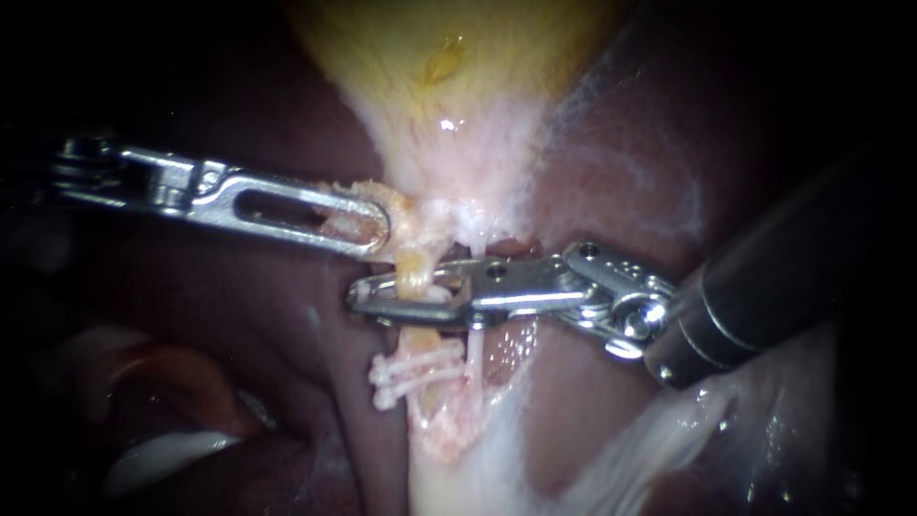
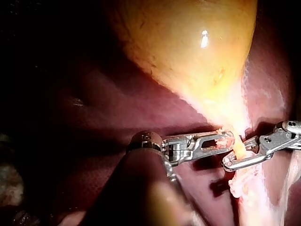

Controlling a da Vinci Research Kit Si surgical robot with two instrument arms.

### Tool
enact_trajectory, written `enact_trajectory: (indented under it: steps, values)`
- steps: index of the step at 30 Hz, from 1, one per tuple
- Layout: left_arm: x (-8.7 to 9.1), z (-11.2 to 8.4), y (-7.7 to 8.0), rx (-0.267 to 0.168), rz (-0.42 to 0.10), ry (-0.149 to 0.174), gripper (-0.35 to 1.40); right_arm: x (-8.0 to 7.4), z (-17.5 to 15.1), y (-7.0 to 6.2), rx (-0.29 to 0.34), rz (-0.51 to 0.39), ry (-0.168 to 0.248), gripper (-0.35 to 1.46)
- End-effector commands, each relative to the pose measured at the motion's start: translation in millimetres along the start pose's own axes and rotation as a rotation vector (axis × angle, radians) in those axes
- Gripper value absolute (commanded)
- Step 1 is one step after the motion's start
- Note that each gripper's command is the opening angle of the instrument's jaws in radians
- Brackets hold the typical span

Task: Clipping third clip left tube

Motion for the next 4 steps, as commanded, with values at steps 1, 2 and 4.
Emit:
enact_trajectory:
  steps: [1, 2, 4]
  values:
    - [0.0, 0.0, 0.0, 0.0, 0.0, 0.0, -0.35, 0.0, 0.0, 0.0, 0.0, 0.0, 0.0, -0.35]
    - [0.0, 0.0, 0.0, 0.0, 0.0, 0.0, -0.35, 0.0, 0.0, 0.0, 0.0, 0.0, 0.0, -0.35]
    - [0.0, 0.1, 0.0, 0.0, 0.0, 0.0, -0.35, 0.0, 0.0, 0.1, 0.001, 0.0, 0.0, -0.35]
